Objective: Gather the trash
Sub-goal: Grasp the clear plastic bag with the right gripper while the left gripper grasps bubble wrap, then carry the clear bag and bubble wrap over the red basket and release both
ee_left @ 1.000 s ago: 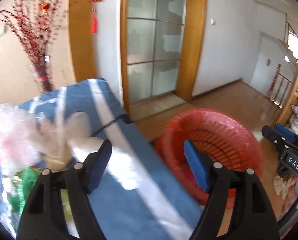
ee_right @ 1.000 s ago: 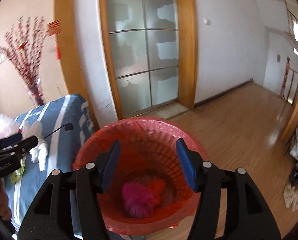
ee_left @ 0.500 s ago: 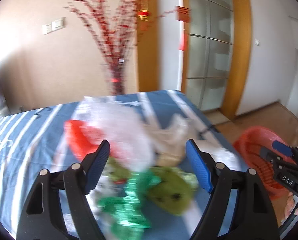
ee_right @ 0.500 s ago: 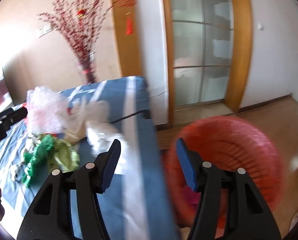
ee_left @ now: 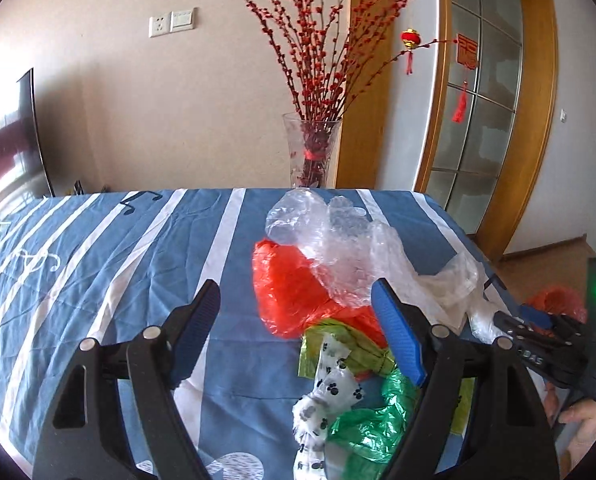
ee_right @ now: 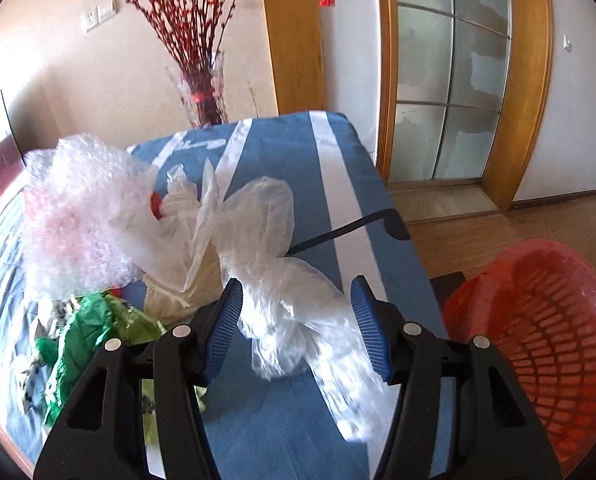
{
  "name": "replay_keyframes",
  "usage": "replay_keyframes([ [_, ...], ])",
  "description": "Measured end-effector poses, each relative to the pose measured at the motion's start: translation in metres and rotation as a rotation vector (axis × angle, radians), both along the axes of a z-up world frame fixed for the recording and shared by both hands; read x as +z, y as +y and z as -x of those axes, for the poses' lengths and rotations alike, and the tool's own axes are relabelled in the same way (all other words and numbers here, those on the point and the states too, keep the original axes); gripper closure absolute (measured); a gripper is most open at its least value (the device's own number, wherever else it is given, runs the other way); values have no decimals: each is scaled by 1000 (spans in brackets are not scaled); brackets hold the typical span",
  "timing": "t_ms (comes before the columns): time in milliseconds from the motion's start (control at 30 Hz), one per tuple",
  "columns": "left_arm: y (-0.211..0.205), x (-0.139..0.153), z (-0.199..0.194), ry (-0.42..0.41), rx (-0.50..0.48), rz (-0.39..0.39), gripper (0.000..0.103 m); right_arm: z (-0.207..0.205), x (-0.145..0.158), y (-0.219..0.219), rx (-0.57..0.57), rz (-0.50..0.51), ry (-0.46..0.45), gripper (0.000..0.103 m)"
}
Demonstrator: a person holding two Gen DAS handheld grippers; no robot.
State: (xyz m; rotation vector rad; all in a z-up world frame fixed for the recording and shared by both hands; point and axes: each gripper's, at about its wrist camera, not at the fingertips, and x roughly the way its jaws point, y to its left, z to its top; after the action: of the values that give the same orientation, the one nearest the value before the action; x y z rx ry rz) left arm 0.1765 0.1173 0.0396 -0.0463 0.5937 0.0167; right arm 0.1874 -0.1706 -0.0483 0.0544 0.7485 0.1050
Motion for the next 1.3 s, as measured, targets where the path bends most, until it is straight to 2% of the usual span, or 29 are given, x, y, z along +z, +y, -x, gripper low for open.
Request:
replay_keyframes([
  [233,-3,-6,0,10,-29,9,27,-13,-14,12,32,38,58,47],
  [300,-8,-8,0,13,-42,10,27,-12,-15,14,45,42,66,56],
  [367,-14,-9,0,19,-61,15,27,-8,-16,14,50,45,68,69],
  [467,-28,-11,-1,24,-92,12,28,-1,-14,12,54,40,61,77],
  [633,-52,-14,-8,44,-118,-4,32,17,-10,-1,36,18,43,80],
  [867,-71,-32,-30,136,-102,-9,40,37,1,-22,-4,7,3,80],
  [900,-73,-35,-34,147,-97,-11,46,39,2,-26,-9,0,4,80],
  [967,-77,-39,-40,161,-100,-6,67,41,2,-30,-15,-7,4,80],
  [1000,-78,-40,-42,173,-108,5,84,44,2,-31,-18,-8,4,80],
  [1033,-78,-41,-43,178,-111,13,94,47,3,-32,-20,-7,2,80],
  [1133,-74,-34,-37,142,-118,20,98,51,7,-35,-21,-1,-9,80],
  [1300,-65,-8,-22,67,-122,8,99,55,20,-36,-18,-1,-42,80],
])
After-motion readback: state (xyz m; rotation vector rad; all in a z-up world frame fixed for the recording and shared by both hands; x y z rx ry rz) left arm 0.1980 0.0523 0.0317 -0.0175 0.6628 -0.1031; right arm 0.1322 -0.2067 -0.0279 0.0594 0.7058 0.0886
